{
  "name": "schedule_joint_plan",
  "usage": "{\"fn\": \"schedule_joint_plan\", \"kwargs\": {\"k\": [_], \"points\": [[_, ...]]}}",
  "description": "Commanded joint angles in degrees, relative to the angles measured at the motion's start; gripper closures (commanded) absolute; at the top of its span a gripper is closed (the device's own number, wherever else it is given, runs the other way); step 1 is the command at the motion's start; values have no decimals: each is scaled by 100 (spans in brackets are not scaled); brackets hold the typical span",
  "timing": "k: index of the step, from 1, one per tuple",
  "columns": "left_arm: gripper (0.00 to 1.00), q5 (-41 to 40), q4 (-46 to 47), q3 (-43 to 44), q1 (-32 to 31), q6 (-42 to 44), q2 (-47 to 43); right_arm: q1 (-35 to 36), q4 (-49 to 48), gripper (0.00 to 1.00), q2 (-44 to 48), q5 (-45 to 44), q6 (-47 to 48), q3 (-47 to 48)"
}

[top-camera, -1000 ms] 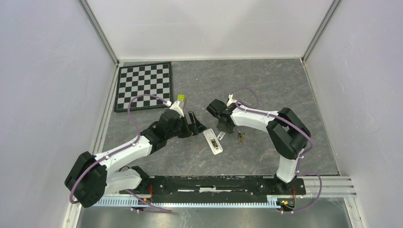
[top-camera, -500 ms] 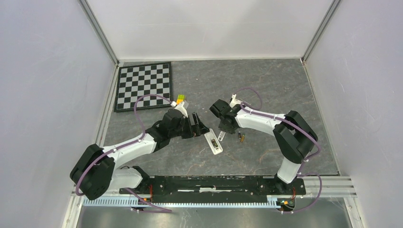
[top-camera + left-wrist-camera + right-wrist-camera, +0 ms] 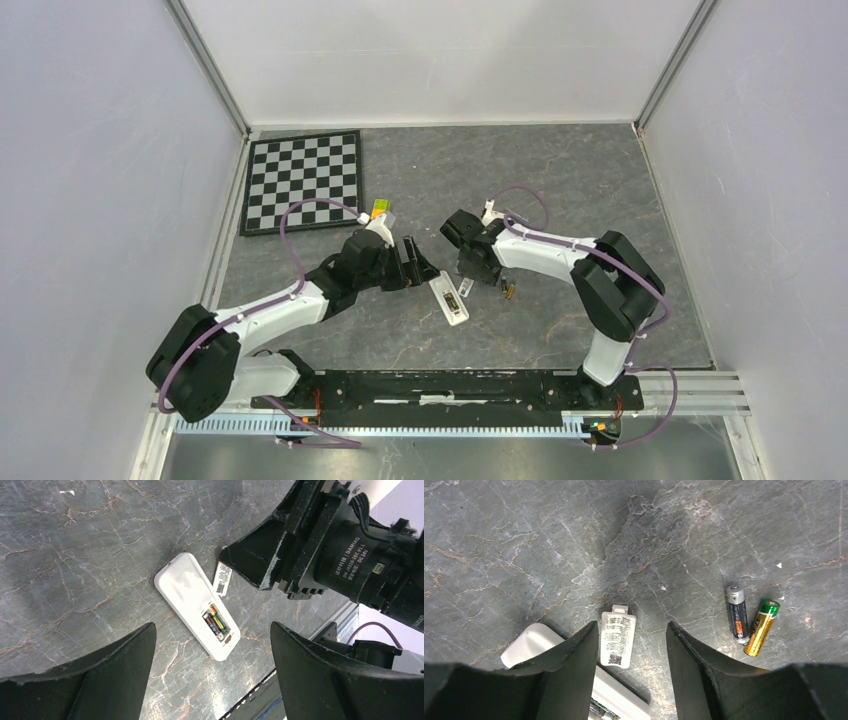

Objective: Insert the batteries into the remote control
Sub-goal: Pick up the battery cover at the center of the board.

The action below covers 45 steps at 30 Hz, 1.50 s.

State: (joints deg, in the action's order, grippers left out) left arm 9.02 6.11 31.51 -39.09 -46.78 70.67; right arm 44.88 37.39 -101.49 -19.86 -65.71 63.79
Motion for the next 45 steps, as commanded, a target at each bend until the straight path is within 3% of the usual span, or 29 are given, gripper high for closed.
{"fn": "schedule_joint_plan", "kwargs": {"k": [1, 16, 27, 45], "points": [[11, -224, 70, 42, -5, 174, -183, 47, 130, 45, -191, 78, -64, 357], [11, -304, 73, -92, 7, 205, -344, 64, 901, 55, -798, 355, -289, 963], [10, 80, 229, -84, -2, 179, -228, 39, 890, 82, -727, 72, -302, 947], [11, 465, 733, 93, -185, -57, 398, -159, 608, 84, 266, 192, -227, 579]]}}
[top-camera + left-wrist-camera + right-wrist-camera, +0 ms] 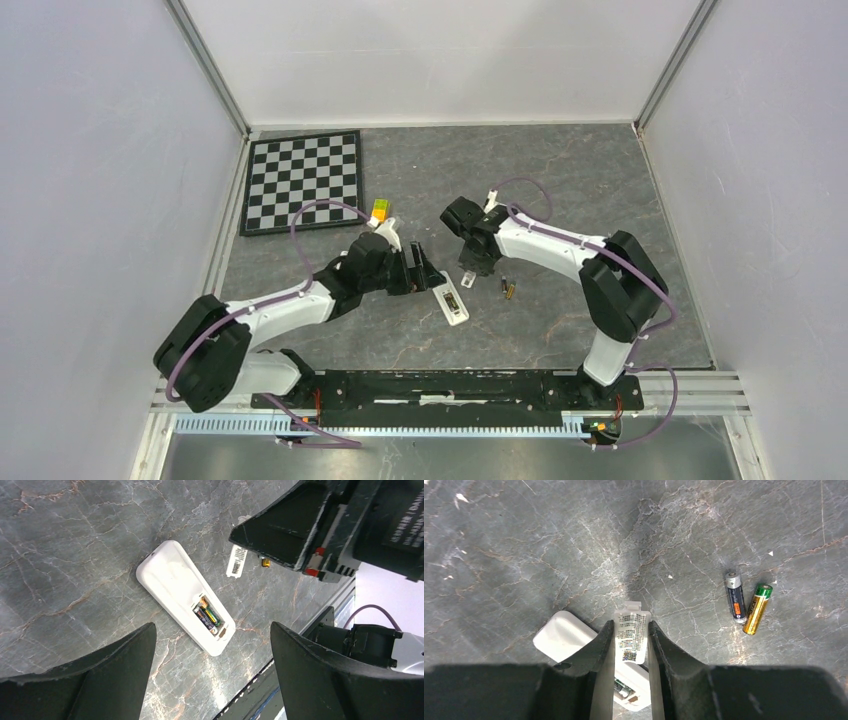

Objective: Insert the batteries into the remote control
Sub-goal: Pick up the battery cover at the center of the board.

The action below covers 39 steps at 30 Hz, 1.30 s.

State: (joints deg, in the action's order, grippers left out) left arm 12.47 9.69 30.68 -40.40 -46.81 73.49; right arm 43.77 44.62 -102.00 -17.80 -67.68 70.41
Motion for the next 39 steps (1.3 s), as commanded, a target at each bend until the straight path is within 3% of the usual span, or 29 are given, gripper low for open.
{"fn": "schedule_joint_plan", "kwargs": {"k": [1, 16, 20, 32, 39], "points": [[11, 145, 427, 181, -68, -89, 164, -61, -161, 84, 356, 54, -12, -111], [15, 215, 1029, 311, -220, -614, 884, -88, -878, 89, 809, 1241, 192, -617], [21, 286, 1180, 392, -296, -744, 1096, -88, -980, 89, 819, 1457, 191, -669], [52, 440, 1459, 406, -381, -960, 1406, -88, -1222, 90, 923, 1764, 145, -749], [90, 656, 1667, 345, -398, -1140, 1458, -88, -1498, 89, 1041, 1763, 110, -975]]}}
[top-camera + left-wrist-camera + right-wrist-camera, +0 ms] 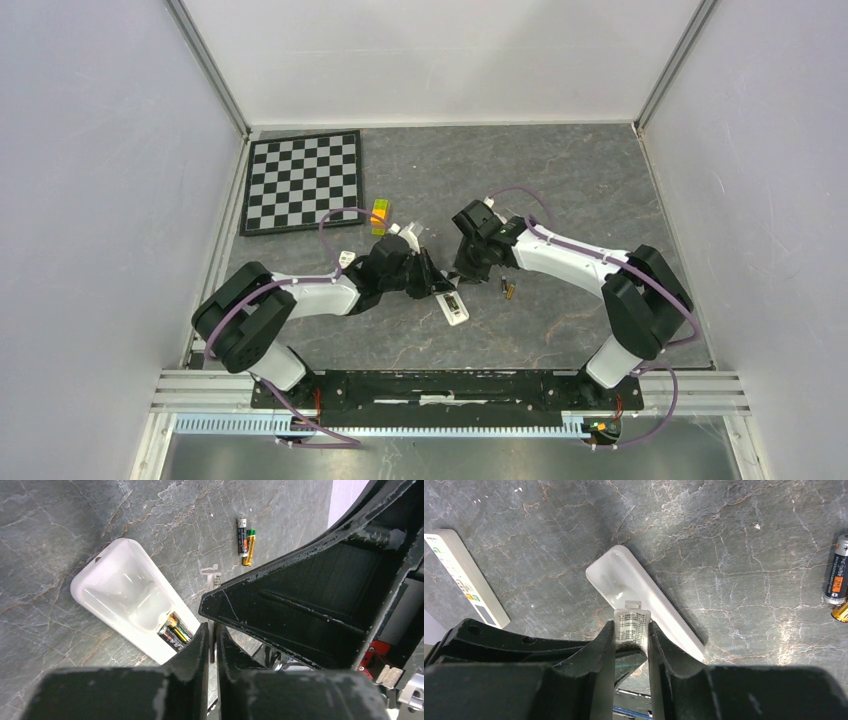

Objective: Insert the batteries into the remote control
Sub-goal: Pick up the battery cover at the center of the board.

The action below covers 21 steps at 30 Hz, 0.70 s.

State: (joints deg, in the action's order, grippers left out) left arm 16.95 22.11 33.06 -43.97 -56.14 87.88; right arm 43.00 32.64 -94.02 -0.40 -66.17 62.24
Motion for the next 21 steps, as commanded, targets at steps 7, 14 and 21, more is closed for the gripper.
{"fn": "schedule_joint_plan", "kwargs": {"k": [7, 14, 21], "points": [[98, 404, 105, 163, -42, 301, -169, -123, -740, 55, 829, -351, 1041, -456], [98, 1054, -823, 559, -42, 1311, -418, -389, -2775, 18, 2609, 261, 3227, -1980], [98, 2112, -1742, 1118, -42, 2308, -616, -497, -2545, 13, 3318, 2118, 5261, -2211]]}}
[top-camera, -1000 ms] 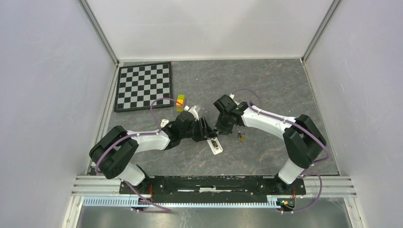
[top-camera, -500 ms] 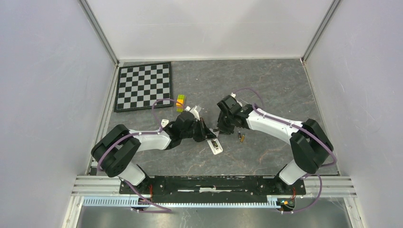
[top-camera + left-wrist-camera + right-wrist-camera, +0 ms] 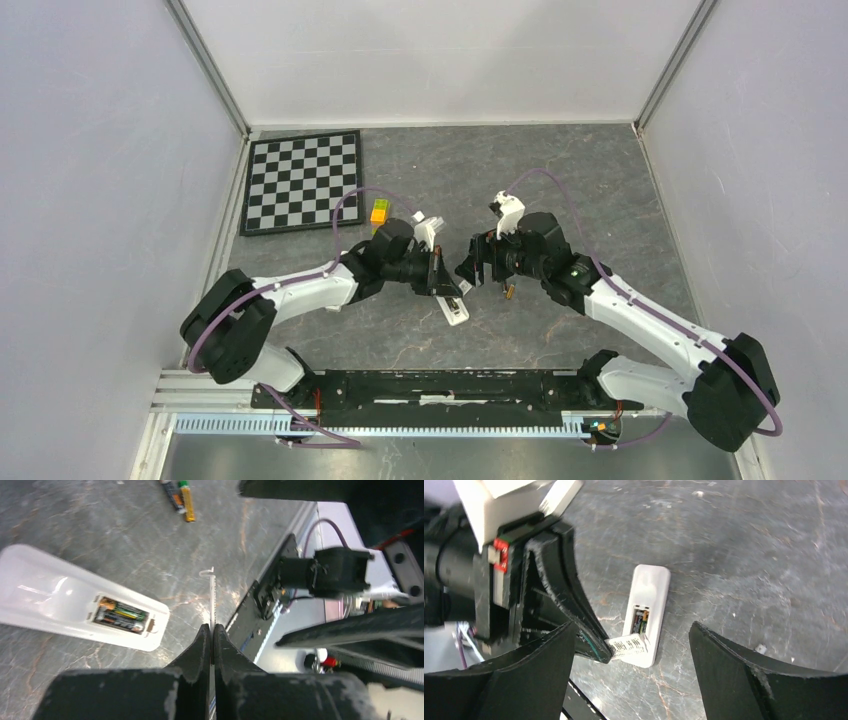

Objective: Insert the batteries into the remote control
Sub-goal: Pick up the battery cover at the center of the board.

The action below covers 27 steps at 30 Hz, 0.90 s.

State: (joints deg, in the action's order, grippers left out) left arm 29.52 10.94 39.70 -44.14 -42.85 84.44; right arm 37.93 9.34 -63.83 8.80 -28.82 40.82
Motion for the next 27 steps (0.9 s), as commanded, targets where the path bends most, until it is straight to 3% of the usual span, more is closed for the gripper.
{"fn": "schedule_joint_plan", "kwargs": {"k": [1, 4, 11, 20, 27], "points": [[98, 1003, -786, 566, -24, 1120, -281, 11, -202, 14, 406, 1398, 1715, -143], [98, 1524, -1552, 873, -24, 1790, -343, 12, -126, 21, 684, 2120, 1969, -242], [98, 1778, -2731, 1163, -24, 2831, -880, 12, 81, 42, 915, 3100, 2031, -392], [98, 2037, -2959, 1211, -24, 3026, -1041, 12, -340, 58, 896, 3480, 1650, -644], [98, 2034, -3130, 1255, -24, 3150, -1078, 11, -1109, 59, 794, 3869, 1180, -916]]}}
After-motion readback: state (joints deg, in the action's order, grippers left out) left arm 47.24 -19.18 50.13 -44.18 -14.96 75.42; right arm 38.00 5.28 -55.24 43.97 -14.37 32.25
